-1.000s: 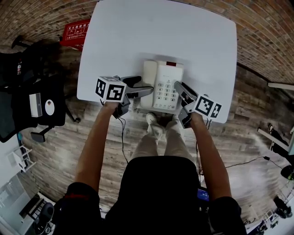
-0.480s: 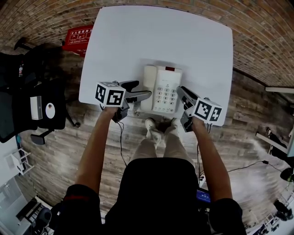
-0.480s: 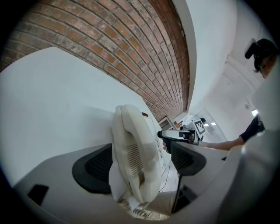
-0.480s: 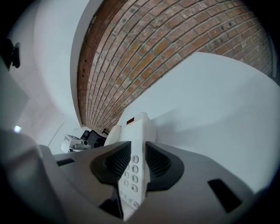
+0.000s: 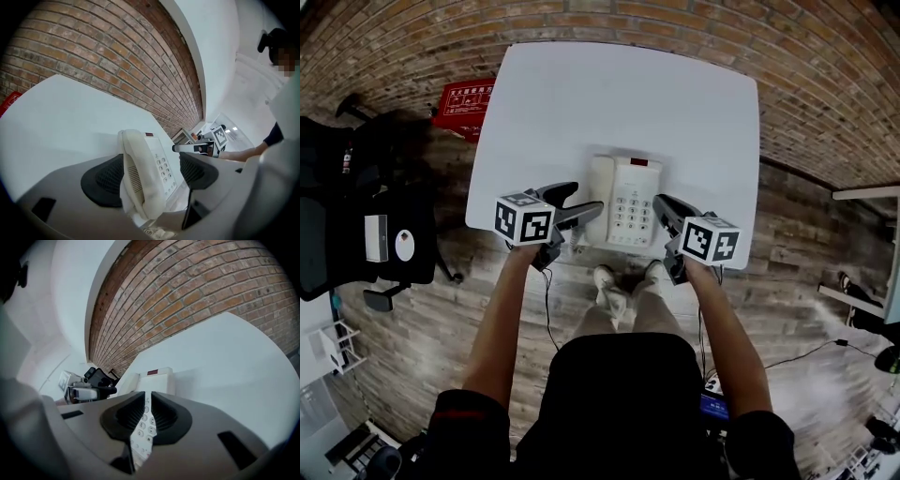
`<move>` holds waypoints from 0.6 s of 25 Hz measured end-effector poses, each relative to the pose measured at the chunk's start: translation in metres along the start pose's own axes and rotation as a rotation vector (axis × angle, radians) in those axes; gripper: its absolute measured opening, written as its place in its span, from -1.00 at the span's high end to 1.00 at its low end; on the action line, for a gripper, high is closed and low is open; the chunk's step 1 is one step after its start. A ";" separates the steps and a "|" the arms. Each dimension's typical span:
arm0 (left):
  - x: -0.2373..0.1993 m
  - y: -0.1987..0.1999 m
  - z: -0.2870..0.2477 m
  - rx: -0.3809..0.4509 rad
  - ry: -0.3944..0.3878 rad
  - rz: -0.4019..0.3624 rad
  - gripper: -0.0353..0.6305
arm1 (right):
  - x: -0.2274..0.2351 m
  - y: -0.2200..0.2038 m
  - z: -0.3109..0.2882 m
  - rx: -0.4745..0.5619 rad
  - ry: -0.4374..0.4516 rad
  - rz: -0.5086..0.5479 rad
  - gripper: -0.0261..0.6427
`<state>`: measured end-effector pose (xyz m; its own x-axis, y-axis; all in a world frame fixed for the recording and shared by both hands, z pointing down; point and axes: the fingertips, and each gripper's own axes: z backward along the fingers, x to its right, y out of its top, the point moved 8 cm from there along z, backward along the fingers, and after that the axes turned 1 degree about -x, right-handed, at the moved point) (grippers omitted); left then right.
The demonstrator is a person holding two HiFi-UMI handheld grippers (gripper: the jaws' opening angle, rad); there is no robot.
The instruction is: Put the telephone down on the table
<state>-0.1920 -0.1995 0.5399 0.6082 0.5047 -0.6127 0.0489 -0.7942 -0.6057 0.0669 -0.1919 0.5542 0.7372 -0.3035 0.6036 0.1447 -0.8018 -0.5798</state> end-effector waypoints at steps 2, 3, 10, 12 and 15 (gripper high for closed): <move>0.007 0.004 0.004 0.024 0.002 -0.008 -0.24 | -0.007 0.003 0.002 -0.010 0.002 0.031 0.78; 0.011 0.005 0.005 0.037 0.005 -0.014 -0.22 | -0.011 0.004 0.004 -0.012 0.006 0.050 0.78; 0.031 0.017 0.025 0.138 0.073 -0.087 0.12 | -0.041 0.016 0.011 -0.023 0.024 0.201 0.80; 0.035 0.018 0.031 0.161 0.086 -0.102 0.22 | -0.048 0.018 0.013 -0.018 0.027 0.230 0.81; 0.044 0.018 0.038 0.193 0.087 -0.115 0.31 | -0.057 0.021 0.020 -0.002 0.029 0.256 0.82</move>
<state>-0.1945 -0.1787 0.4826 0.6737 0.5501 -0.4934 -0.0256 -0.6500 -0.7595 0.0409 -0.1811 0.4969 0.7303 -0.5114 0.4528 -0.0457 -0.6980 -0.7146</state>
